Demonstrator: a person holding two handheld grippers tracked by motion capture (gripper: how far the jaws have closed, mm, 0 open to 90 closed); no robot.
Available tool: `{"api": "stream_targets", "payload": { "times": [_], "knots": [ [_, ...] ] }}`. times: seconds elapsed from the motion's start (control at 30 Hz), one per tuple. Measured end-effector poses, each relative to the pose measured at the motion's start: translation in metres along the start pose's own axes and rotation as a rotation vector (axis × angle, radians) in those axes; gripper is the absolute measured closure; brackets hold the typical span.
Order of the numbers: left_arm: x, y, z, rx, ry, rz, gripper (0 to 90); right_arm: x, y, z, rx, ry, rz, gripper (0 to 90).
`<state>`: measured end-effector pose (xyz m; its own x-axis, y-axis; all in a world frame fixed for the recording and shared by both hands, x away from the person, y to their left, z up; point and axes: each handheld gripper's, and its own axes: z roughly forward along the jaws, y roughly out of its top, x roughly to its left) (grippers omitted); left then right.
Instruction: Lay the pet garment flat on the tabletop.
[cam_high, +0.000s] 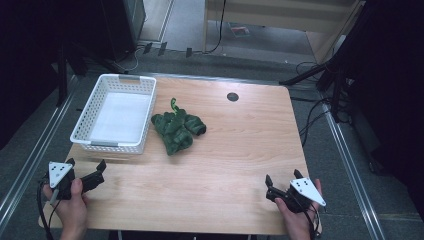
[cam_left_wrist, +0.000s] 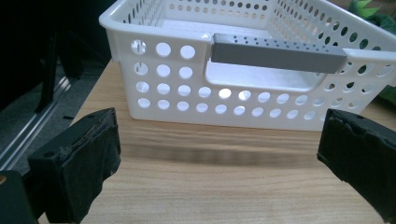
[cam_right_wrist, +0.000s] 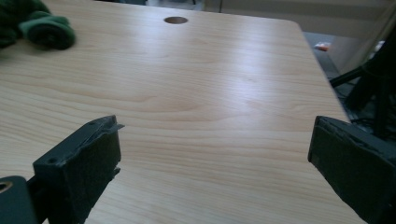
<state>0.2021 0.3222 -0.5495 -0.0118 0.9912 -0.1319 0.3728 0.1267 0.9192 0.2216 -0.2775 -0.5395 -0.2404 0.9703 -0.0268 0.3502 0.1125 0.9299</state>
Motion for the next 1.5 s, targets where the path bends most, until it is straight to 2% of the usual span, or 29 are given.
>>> {"api": "stream_targets", "payload": {
  "times": [0.07,0.1,0.13,0.17,0.2,0.23,0.43,0.47,0.5,0.67,0.8,0.87,0.9,0.97,1.0,1.03,1.07,1.1,1.13,1.17,1.2,1.23,1.27,1.3,1.33,1.37,1.4,1.47,1.5],
  "knots": [
    [0.000,0.000,0.000,0.003,0.000,0.001,0.0,0.009,0.004,0.001,-0.004,0.041,0.020,2.6],
    [-0.001,0.000,0.001,0.001,0.001,0.005,0.0,0.015,0.007,0.003,-0.011,0.060,0.013,2.6],
    [-0.002,0.000,0.001,0.008,0.003,0.019,0.0,0.029,0.017,0.007,-0.016,0.094,-0.006,3.0],
    [-0.002,0.000,0.001,0.008,0.003,0.019,0.0,0.029,0.017,0.007,-0.016,0.094,-0.006,3.0],
    [-0.003,0.000,0.002,0.014,0.001,0.027,0.0,0.045,0.027,0.013,-0.015,0.138,-0.037,3.6],
    [-0.003,0.000,0.002,0.014,0.001,0.027,0.0,0.045,0.027,0.013,-0.015,0.138,-0.037,3.6],
    [-0.001,0.000,0.003,0.020,-0.010,0.011,0.0,0.102,0.061,0.044,-0.010,0.239,-0.107,4.8],
    [0.000,0.000,0.003,0.021,-0.015,0.005,0.0,0.124,0.072,0.056,-0.005,0.280,-0.126,5.0],
    [0.000,0.000,0.003,0.021,-0.015,0.005,0.0,0.124,0.072,0.056,-0.005,0.280,-0.126,5.0],
    [0.001,0.001,0.004,0.033,-0.025,0.002,0.0,0.177,0.090,0.090,0.038,0.349,-0.193,6.5],
    [0.001,0.001,0.004,0.035,-0.026,-0.001,0.0,0.211,0.099,0.118,0.097,0.416,-0.185,6.3],
    [0.002,0.001,0.004,0.036,-0.028,-0.003,0.0,0.234,0.101,0.136,0.129,0.437,-0.218,0.4],
    [0.002,0.001,0.004,0.039,-0.028,-0.004,0.0,0.241,0.101,0.142,0.154,0.446,-0.227,0.0],
    [0.002,0.001,0.004,0.037,-0.021,0.000,0.0,0.247,0.100,0.148,0.167,0.432,-0.230,0.0],
    [0.000,0.001,0.004,0.036,-0.010,0.012,0.0,0.255,0.098,0.162,0.206,0.422,-0.218,0.0],
    [-0.001,0.002,0.004,0.036,-0.004,0.029,0.0,0.255,0.098,0.162,0.206,0.422,-0.218,0.0],
    [-0.003,0.001,0.003,0.034,-0.001,0.044,0.0,0.261,0.094,0.173,0.240,0.427,-0.207,0.0],
    [-0.004,0.002,0.003,0.034,0.007,0.063,0.0,0.261,0.094,0.173,0.240,0.427,-0.207,0.0],
    [-0.006,0.002,0.002,0.031,0.011,0.074,0.0,0.263,0.091,0.179,0.266,0.412,-0.220,2.2],
    [-0.007,0.002,0.002,0.029,0.009,0.080,0.0,0.265,0.088,0.184,0.297,0.365,-0.229,18.9],
    [-0.008,0.002,0.001,0.023,0.009,0.087,0.0,0.266,0.085,0.186,0.298,0.341,-0.238,33.8],
    [-0.009,0.003,0.000,0.016,0.013,0.091,0.0,0.265,0.084,0.185,0.290,0.329,-0.257,49.6],
    [-0.010,0.003,-0.002,0.018,0.011,0.090,0.0,0.258,0.087,0.177,0.211,0.348,-0.245,72.0],
    [-0.012,0.004,-0.003,0.008,0.004,0.087,0.0,0.255,0.092,0.171,0.177,0.350,-0.242,75.4],
    [-0.018,0.007,-0.006,-0.003,0.000,0.111,0.0,0.251,0.096,0.165,0.146,0.343,-0.248,77.4],
    [-0.018,0.007,-0.006,-0.003,0.000,0.111,0.0,0.251,0.096,0.165,0.146,0.343,-0.248,77.4],
    [-0.022,0.009,-0.007,-0.013,-0.013,0.117,0.0,0.245,0.102,0.157,0.112,0.356,-0.255,78.2],
    [-0.032,0.013,-0.012,-0.024,-0.050,0.121,0.0,0.231,0.112,0.137,0.062,0.425,-0.259,78.5],
    [-0.039,0.016,-0.014,-0.033,-0.077,0.124,0.0,0.218,0.118,0.120,0.036,0.461,-0.276,78.4]
  ]
}}
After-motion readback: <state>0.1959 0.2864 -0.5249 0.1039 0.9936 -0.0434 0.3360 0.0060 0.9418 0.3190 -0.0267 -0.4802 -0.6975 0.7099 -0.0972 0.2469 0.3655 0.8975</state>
